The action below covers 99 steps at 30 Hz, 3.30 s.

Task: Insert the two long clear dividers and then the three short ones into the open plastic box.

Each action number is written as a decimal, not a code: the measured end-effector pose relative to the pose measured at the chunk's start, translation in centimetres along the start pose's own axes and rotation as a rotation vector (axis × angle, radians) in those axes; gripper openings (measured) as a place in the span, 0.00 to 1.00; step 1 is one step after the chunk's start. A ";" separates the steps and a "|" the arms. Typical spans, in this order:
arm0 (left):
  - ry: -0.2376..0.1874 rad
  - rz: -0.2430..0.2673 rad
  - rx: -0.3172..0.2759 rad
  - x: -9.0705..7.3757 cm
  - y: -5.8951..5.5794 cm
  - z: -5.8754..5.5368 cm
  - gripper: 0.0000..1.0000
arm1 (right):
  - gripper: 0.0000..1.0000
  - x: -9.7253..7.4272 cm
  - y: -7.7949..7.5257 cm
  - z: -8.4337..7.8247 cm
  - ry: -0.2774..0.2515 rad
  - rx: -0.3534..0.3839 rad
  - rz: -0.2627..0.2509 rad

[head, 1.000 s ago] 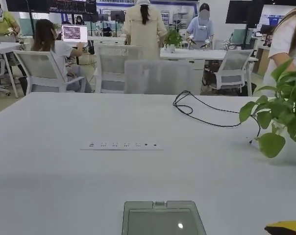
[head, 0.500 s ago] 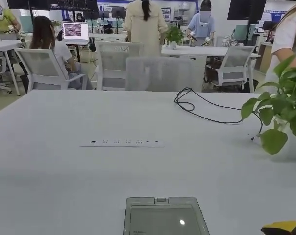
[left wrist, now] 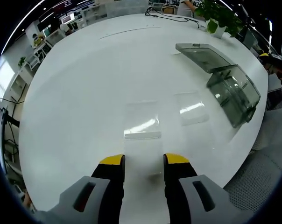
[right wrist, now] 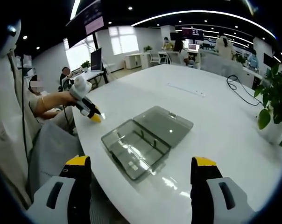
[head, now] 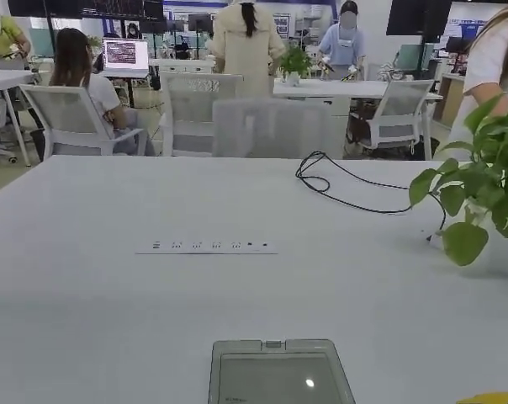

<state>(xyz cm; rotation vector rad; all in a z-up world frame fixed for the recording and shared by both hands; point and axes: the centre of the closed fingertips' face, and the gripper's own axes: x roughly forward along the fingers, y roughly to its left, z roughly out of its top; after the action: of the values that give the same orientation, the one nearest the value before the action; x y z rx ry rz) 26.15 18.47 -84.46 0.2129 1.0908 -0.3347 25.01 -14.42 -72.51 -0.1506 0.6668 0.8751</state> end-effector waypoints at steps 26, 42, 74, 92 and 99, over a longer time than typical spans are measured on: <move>-0.279 -0.080 -0.105 -2.9 -4.1 3.9 0.30 | 0.61 1.7 1.5 3.1 -0.169 0.268 0.018; -0.506 -0.208 -0.156 -4.2 -9.4 7.4 0.30 | 0.44 5.0 3.4 4.7 -0.277 0.450 0.028; -0.687 -0.340 -0.085 -7.8 -16.1 9.9 0.30 | 0.22 10.0 7.7 7.5 -0.376 0.546 0.102; -0.690 -0.421 -0.140 -8.7 -17.8 10.1 0.30 | 0.07 9.7 7.6 7.6 -0.398 0.556 0.089; -0.689 -0.450 -0.160 -8.6 -17.9 10.1 0.31 | 0.06 9.6 7.5 7.5 -0.388 0.593 0.093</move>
<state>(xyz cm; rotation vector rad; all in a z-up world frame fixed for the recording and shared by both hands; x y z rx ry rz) 24.30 -0.13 -72.32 -0.2860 0.4648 -0.6618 27.32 -0.41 -71.29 0.5735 0.5440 0.7336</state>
